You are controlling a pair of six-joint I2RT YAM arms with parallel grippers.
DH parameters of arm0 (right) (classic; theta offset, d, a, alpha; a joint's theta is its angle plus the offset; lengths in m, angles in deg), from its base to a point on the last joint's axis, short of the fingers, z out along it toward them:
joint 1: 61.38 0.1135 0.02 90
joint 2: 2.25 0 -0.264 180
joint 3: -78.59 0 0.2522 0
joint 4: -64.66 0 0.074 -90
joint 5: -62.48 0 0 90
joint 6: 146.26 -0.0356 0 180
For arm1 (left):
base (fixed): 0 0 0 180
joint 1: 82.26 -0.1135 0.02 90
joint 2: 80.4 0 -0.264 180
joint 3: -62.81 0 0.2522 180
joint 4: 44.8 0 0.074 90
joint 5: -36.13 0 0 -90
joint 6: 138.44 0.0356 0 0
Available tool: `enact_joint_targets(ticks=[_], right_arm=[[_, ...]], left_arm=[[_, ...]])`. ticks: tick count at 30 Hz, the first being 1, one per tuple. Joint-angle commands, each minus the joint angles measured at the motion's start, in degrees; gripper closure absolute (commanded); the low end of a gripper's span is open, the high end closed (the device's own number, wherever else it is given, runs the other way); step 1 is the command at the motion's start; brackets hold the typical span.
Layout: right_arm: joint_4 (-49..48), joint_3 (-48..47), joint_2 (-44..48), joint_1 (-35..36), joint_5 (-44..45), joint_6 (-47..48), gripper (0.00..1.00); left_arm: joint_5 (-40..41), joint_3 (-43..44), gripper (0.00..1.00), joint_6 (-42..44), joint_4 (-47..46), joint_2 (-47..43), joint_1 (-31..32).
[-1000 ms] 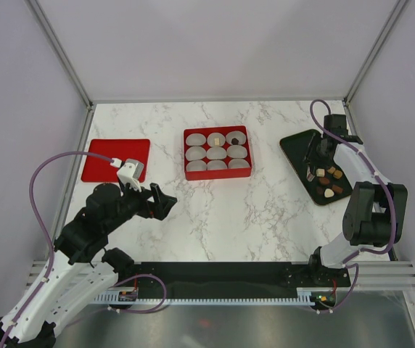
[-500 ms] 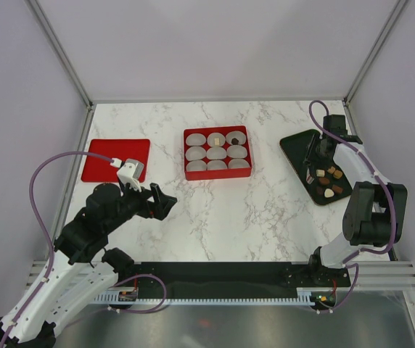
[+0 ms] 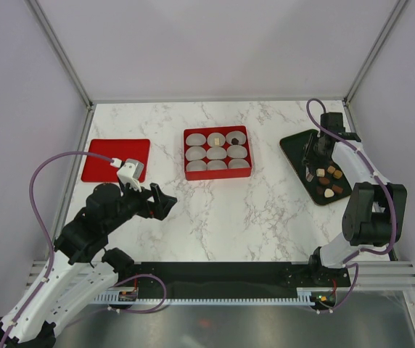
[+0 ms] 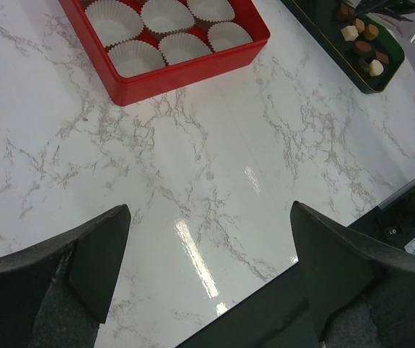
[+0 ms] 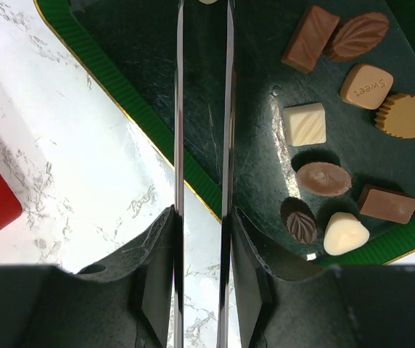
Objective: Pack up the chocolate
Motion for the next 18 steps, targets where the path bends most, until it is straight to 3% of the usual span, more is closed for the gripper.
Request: enact_joint_targets(ticks=[1, 18], right_arm=[[0.2, -2.3, 1.8, 0.5, 1.6, 0.3, 0.59], [2.2, -3.9, 4.6, 2.2, 3.1, -0.4, 0.60]], left_arm=[[-0.2, -0.2, 0.00, -0.1, -0.6, 0.2, -0.1], [-0.3, -0.2, 0.00, -0.1, -0.5, 0.2, -0.1]])
